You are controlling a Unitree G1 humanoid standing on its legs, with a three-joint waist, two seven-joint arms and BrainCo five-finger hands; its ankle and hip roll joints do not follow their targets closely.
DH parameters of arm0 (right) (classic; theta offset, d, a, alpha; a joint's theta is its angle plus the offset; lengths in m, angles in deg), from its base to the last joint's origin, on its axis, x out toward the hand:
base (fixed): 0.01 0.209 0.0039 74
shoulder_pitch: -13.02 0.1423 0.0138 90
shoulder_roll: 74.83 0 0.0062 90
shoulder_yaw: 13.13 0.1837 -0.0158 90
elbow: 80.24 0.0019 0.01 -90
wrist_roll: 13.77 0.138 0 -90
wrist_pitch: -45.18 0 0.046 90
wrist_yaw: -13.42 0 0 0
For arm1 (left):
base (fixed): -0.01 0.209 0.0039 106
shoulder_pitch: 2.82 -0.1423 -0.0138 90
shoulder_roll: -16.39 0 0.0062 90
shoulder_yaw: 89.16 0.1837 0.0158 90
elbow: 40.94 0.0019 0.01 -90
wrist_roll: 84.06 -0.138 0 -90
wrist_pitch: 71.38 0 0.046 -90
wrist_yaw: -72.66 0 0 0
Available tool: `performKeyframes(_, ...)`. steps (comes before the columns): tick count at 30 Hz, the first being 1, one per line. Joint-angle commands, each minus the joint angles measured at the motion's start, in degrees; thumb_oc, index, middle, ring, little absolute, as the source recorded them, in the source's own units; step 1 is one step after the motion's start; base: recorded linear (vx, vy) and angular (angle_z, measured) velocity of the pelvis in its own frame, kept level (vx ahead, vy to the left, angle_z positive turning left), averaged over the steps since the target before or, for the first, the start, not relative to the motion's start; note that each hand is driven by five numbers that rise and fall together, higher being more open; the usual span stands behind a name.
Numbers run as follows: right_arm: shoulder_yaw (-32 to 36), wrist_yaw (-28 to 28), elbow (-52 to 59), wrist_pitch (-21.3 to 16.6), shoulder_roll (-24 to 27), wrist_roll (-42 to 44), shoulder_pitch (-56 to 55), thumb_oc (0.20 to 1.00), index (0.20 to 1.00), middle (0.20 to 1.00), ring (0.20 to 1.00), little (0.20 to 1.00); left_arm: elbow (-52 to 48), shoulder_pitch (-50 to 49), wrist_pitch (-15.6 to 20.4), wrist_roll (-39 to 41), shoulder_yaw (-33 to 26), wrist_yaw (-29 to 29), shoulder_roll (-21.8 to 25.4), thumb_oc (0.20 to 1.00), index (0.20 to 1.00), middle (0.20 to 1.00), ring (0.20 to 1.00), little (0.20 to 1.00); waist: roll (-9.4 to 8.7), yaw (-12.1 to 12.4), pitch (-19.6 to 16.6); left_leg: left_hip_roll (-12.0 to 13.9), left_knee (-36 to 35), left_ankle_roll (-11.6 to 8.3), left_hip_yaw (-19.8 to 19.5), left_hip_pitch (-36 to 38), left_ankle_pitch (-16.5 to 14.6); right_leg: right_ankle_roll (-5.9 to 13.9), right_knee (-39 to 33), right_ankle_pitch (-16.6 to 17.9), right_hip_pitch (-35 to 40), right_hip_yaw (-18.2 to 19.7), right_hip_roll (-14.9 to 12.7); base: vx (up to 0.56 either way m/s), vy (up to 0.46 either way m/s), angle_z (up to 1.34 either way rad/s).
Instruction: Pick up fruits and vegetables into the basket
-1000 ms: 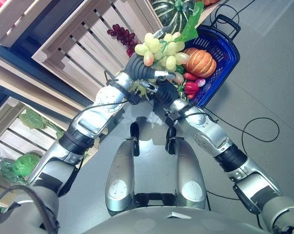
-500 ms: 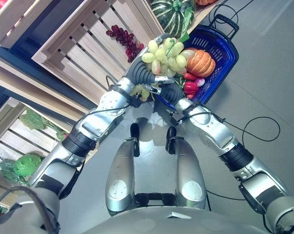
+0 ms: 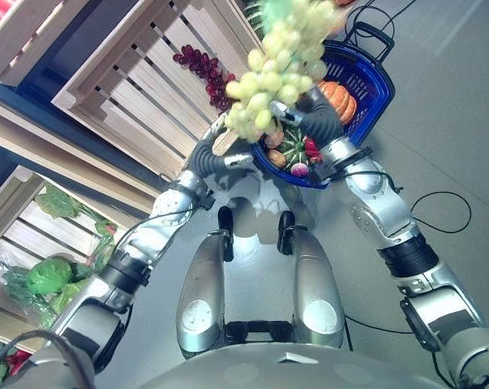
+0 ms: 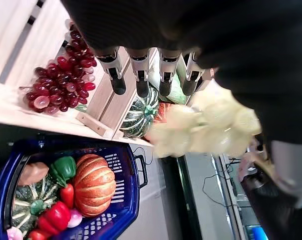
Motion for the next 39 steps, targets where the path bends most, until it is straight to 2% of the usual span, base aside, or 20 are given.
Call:
performKeyframes(1,2.96,-0.27,7.48,-6.11,-2.13,0.70,3.49,0.200,0.200,0.200,0.200,0.200,-3.38,-1.50,6.51,3.79,-3.95,1.07,-1.55,1.000,1.000,1.000,1.000,1.000,-0.12,-0.14,-3.11,-1.16,5.05,3.24,4.75,1.25,-7.25,0.55,-4.23,2.60,2.29,-2.54,2.03,0.00,0.000,0.00)
performKeyframes(8,6.60,-0.95,6.22,-7.86,-1.22,2.08,1.43,0.200,0.200,0.200,0.200,0.200,-1.21,-5.08,9.31,4.47,-7.39,5.26,-2.01,1.000,1.000,1.000,1.000,1.000,-0.45,0.11,-3.11,-0.64,6.23,3.47,5.03,-0.28,-7.54,0.31,-2.75,2.28,0.70,-2.81,1.97,0.00,-0.014,0.00)
performKeyframes(15,9.26,-0.60,4.46,-8.76,-0.76,3.00,-0.52,0.200,0.200,0.200,0.200,0.200,0.61,-7.47,8.91,4.52,-9.20,6.27,-1.55,1.000,1.000,1.000,1.000,1.000,-0.23,0.01,-3.11,-0.38,7.11,3.59,5.20,-1.76,-7.72,0.20,-1.42,1.97,-0.97,-2.86,1.80,0.00,-0.006,0.01)
performKeyframes(18,10.60,-1.19,3.61,-8.66,-0.41,3.41,-1.65,0.200,0.200,0.200,0.200,0.200,1.35,-8.92,8.99,5.42,-9.80,4.86,-1.01,1.000,1.000,1.000,1.000,1.000,0.04,-0.02,-3.11,-0.42,7.21,3.64,5.33,-2.45,-7.71,0.12,-1.11,1.83,-1.72,-2.88,1.78,0.00,0.000,0.00)
performKeyframes(22,12.84,-2.29,1.67,-8.66,0.53,4.71,-3.88,0.200,0.200,0.200,0.200,0.200,1.34,-11.81,7.73,8.48,-10.50,0.18,-0.22,1.000,1.000,1.000,1.000,1.000,0.55,-0.03,-3.11,-0.42,7.74,3.69,5.59,-4.76,-7.67,0.16,0.13,1.55,-4.23,-2.85,1.58,0.00,0.000,0.00)
performKeyframes(29,15.49,-2.24,-6.07,-8.63,3.37,12.95,-6.09,0.200,0.200,0.200,0.200,0.200,1.49,-16.90,4.92,12.38,-8.61,-7.92,1.49,1.000,1.000,1.000,1.000,1.000,1.92,0.78,-3.11,-0.43,7.82,3.92,5.77,-10.55,-6.88,0.27,2.14,1.25,-10.37,-3.24,1.16,-0.04,-0.011,-0.01)
performKeyframes(32,16.52,-2.82,-10.84,-7.55,5.33,17.40,-4.63,0.200,0.200,0.200,0.200,0.200,2.36,-18.09,4.10,14.19,-6.93,-9.24,1.74,1.000,1.000,1.000,1.000,1.000,2.78,1.69,-3.11,-0.49,7.36,3.80,5.63,-13.38,-6.22,0.34,2.69,1.22,-13.19,-3.78,0.85,-0.01,-0.035,0.01)
performKeyframes(33,16.48,-3.03,-12.06,-6.97,5.68,18.70,-4.59,0.200,0.200,0.200,0.200,0.200,2.61,-18.68,3.68,14.79,-6.29,-9.35,1.69,1.000,1.000,1.000,1.000,1.000,2.98,1.95,-3.11,-0.71,7.76,3.46,5.13,-12.93,-7.70,0.90,3.59,-0.35,-12.89,-3.40,0.86,0.05,-0.021,0.06)
performKeyframes(39,16.84,-2.48,-23.39,-3.65,9.06,24.60,0.68,0.200,0.200,0.200,0.200,0.200,2.46,-18.60,4.67,16.55,-2.41,-9.76,1.87,1.000,1.000,1.000,1.000,1.000,5.24,3.81,-3.11,-1.05,7.18,3.33,4.60,-18.62,-6.62,0.89,5.93,-0.89,-19.00,-4.22,0.07,0.00,-0.018,0.06)
